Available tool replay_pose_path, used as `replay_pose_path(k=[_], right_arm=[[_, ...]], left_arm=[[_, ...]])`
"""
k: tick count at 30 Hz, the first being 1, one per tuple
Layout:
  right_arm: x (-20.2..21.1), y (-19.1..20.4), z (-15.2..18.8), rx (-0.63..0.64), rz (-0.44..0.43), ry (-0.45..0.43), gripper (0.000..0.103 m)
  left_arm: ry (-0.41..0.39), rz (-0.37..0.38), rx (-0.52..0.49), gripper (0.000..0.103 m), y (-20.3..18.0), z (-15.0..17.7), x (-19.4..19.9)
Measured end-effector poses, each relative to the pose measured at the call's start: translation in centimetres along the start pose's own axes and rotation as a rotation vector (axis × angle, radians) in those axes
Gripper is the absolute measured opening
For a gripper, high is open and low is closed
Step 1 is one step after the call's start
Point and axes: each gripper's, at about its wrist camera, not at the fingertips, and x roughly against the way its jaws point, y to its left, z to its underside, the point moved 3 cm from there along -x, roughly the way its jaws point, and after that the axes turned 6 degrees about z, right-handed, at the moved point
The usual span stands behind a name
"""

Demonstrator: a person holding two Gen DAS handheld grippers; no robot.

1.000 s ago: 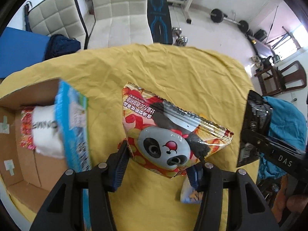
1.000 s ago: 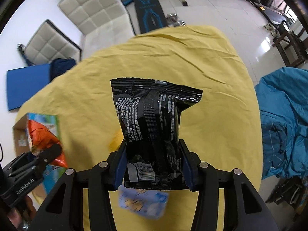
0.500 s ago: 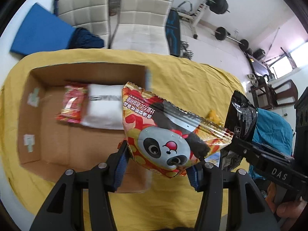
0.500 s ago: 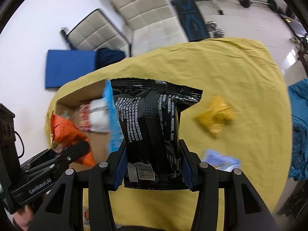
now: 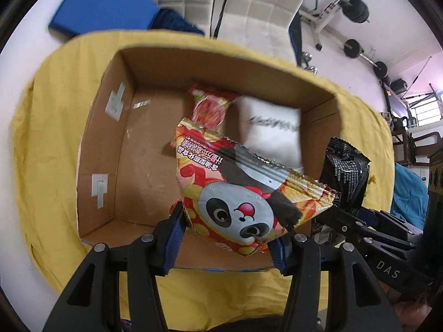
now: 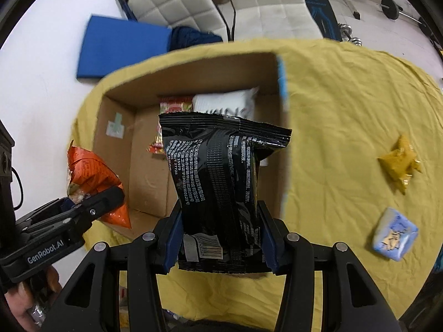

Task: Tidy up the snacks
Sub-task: 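Carry the panda and black packets into the box with both tools, then open both tools to release the packets in the box and withdraw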

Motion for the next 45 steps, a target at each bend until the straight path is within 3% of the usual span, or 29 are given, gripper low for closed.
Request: replay_pose_path(k=[9,25,33,45], right_arm=[[-6.2,2.1,0.5,0.001,0.049,0.092,0.051],[-13.5,2.6,0.9,-0.013,0.151,0.222,0.052],[-16.0,2.2,1.1,-0.053,0.171,0.248,0.052],[-16.0,1.7,1.1,-0.084,0.173,0.241,0.055]], left_arm=[[0.098,0.001,0.05,0.051,4.7,-1.4,-3.9],[0.169,-0.116,0.074,0.051,7.9,-10.4,-9.4],[0.184,-0.152,0.047,0.052,7.3,-11.4,-10.7],[0.199,-0.151,0.046,0.053,8.2,-11.9,-10.4]])
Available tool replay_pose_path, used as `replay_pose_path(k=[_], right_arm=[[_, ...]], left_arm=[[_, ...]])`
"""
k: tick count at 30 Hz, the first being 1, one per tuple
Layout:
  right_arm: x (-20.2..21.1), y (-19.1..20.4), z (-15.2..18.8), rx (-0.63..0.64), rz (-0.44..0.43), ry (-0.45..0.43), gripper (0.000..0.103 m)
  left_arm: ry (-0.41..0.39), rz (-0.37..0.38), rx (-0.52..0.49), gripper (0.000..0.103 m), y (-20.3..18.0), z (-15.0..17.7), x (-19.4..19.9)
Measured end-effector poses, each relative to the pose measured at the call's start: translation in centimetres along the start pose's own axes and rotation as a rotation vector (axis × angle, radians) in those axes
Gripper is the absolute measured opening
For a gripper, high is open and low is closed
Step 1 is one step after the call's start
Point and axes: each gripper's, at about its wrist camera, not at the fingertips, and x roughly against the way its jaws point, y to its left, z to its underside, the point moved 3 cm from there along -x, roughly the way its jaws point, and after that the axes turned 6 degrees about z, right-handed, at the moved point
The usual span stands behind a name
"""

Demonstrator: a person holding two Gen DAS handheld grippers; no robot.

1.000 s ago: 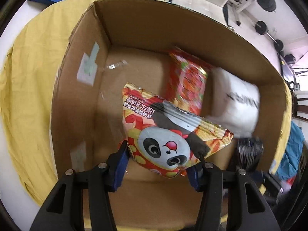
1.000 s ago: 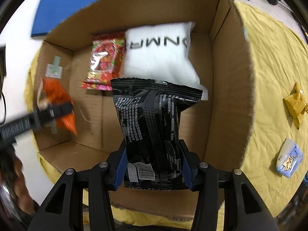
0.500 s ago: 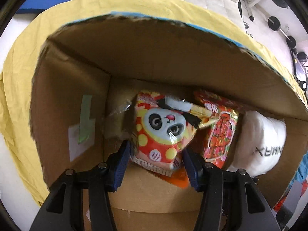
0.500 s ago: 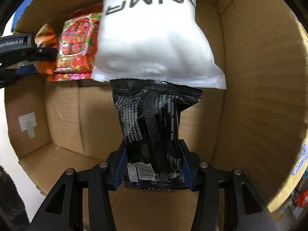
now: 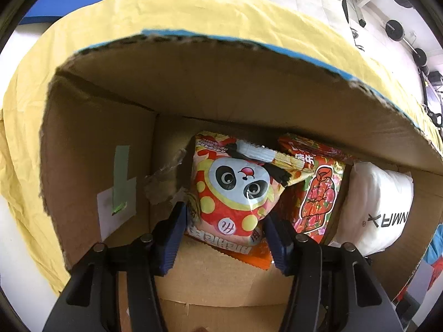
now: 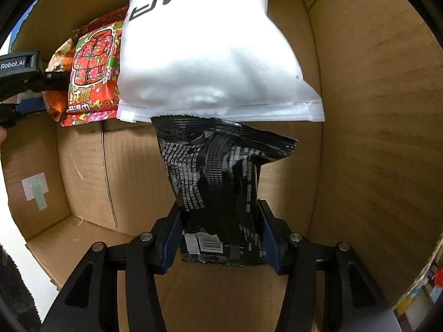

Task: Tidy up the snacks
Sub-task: 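Open both tools to release the packets in the box and withdraw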

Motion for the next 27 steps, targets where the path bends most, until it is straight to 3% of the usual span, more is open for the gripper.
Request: replay_pose_path(k=[10,12,18,21,23,27], right_arm=[[3.7,0.1,-0.3,0.012,-0.023,-0.035,0.07],[4.7,0.1,-0.3,0.015,-0.025,-0.052,0.073],[7.9,-0.3,-0.1,0.026,-0.002,-0.119,0.089],[9.1,-1.3,0.5,0.031,0.011,-0.148,0.093],[9.9,-1.3,0.7,0.036,0.023,-0.163,0.102],[11.2,-1.5,1.6,0.04,0.047,-0.207,0.103]], left_arm=[[-0.055,0.006,-0.028,0.058,-0.7,1.0,2.9],[-0.081,0.024,-0.036,0.075,-0.7,1.5,4.1],[-0.139,0.061,-0.06,0.096,-1.1,4.5,6.7],[-0.162,0.064,-0.075,0.097,-1.3,6.2,7.6],[-0.176,0.072,-0.082,0.097,-1.6,7.6,8.0],[-0.212,0.084,-0.081,0.097,-1.6,9.8,8.9]])
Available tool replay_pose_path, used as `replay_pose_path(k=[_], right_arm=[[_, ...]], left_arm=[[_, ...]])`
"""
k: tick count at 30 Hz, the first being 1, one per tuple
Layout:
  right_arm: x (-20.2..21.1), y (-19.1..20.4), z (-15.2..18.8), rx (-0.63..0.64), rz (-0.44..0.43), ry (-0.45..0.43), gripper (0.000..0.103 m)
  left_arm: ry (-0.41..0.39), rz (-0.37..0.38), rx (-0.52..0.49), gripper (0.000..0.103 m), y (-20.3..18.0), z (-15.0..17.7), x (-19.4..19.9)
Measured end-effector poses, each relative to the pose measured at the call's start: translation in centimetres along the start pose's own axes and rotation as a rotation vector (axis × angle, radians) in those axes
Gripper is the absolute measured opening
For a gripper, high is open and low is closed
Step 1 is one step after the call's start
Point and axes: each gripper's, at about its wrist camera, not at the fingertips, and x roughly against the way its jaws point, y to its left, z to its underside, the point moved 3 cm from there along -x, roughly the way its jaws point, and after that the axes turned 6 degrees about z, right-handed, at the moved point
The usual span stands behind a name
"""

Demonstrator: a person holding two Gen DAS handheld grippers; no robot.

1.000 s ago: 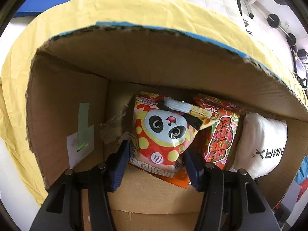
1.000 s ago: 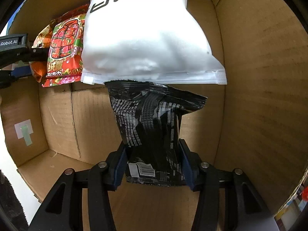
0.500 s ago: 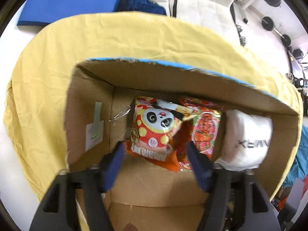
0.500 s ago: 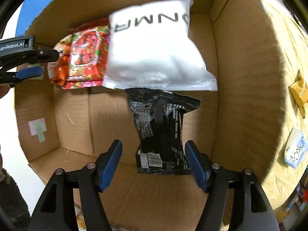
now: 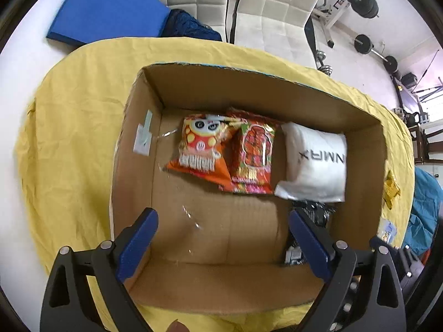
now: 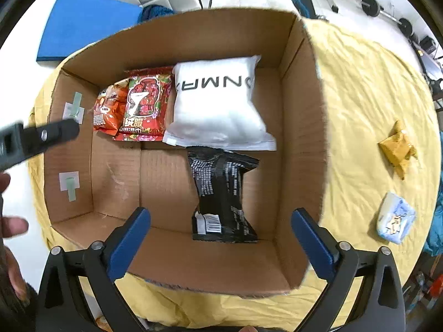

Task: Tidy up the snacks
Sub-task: 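Open both tools to release the packets in the box and withdraw, then move the left tool to the blue cartoon packet and grasp it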

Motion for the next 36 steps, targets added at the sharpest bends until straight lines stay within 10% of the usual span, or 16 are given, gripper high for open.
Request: replay_pose_path(k=[25,36], right_arm=[[11.4,-2.6,7.0,0.062,-0.089,-0.215,0.103],[11.5,-13.8,9.3,-0.085,-0.098,-0.203,0.103]], left_arm=[[-0.233,-0.091,-0.038,0.097,-5.8,10.1,9.9],[-0.185,-0.059,-0.161,0.097,-16.4,11.6,7.7]])
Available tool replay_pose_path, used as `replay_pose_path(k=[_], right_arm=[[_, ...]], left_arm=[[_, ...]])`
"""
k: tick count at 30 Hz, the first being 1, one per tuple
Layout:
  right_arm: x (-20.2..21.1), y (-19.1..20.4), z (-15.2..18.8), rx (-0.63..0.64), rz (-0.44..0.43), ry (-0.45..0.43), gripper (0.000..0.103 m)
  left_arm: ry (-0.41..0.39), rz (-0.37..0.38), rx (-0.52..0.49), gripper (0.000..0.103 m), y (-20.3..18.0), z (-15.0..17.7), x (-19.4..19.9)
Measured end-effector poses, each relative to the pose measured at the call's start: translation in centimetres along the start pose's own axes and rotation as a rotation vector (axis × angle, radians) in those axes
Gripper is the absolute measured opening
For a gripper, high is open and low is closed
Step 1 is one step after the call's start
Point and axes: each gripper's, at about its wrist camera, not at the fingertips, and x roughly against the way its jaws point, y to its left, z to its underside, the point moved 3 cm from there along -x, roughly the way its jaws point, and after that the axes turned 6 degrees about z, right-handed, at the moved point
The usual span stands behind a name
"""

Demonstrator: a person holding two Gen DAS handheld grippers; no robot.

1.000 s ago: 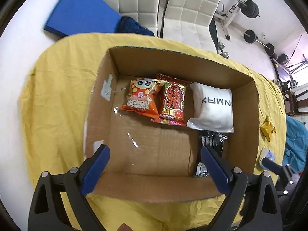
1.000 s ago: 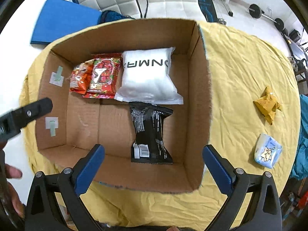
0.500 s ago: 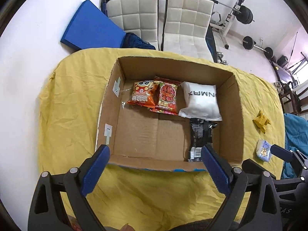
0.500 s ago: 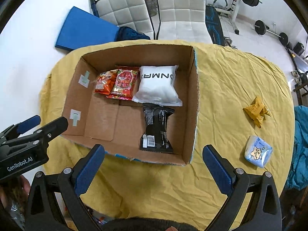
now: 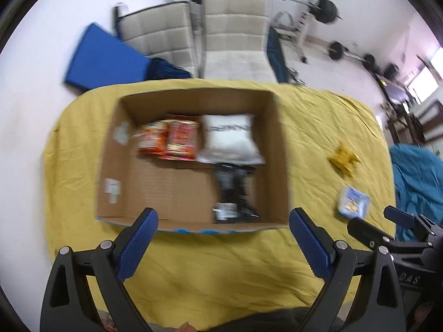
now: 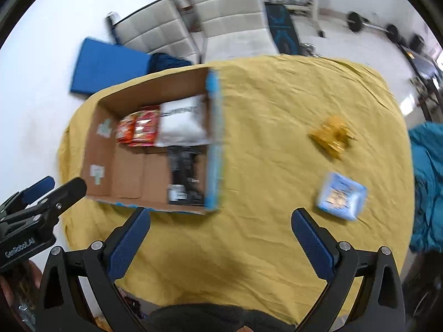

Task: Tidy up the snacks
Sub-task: 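Move the left tool to the blue cartoon packet and grasp it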

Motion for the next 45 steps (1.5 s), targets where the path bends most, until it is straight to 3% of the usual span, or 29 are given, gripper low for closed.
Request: replay_pose_path(k=[4,8,12,15,17,23,25,29,34,36,38,40,45], right_arm=[[-0.9,-7.3,1.2,-0.121,0.057,0.022,0.103],[-2.7,-15.2,3.2,-0.261,0.103,0.07,0.103],[-4.3,-22.2,5.2,-0.379,0.139,0.109,0.103],[-5.7,-26.7,6.7,-0.439,0.166,0.129,0.103],[-6.6,-29.1,7.5,-0.466,0.175,0.155,0.103],[-9.3,-35.4,10.6,-0.495,0.229,0.239,0.103],[-10.0,-36.8,11.4,-0.491,0.241,0.269,0.103],[-11.0,-38.4,12.5,-0.478,0.246,0.303,0.103],[-12.0,-39.1,13.1,-0.485,0.227,0.331,0.103],[-12.5,-39.1,13.2,-0.483,0.219,0.34,0.103],[-12.9,-39.1,13.3,-0.48,0.221,0.347,0.103],[-13.2,-39.1,13.2,-0.48,0.227,0.345,0.103],[-13.2,-38.4,12.0,-0.453,0.221,0.328,0.103]], left_arm=[[0.076,0.055,-0.088,0.097,-6.8,0.0,-3.3],[0.182,0.137,-0.111,0.097,-12.4,0.5,-7.3],[0.303,0.136,-0.187,0.097,-18.3,1.3,-12.7],[0.318,0.137,-0.265,0.097,-21.7,1.6,-15.2],[0.34,0.146,-0.396,0.097,-24.5,2.1,-17.2],[0.323,0.061,-0.973,0.097,-30.9,4.2,-21.0],[0.348,0.054,-1.102,0.097,-31.9,5.0,-22.2],[0.404,0.031,-1.248,0.097,-32.8,5.9,-24.9],[0.516,0.03,-1.309,0.097,-33.1,7.4,-27.6],[0.516,0.014,-1.322,0.097,-33.1,7.8,-28.3],[0.498,0.027,-1.319,0.09,-33.1,8.0,-28.5],[0.484,0.034,-1.283,0.079,-33.0,8.1,-28.3],[0.453,0.082,-1.108,0.065,-31.4,6.8,-26.9]])
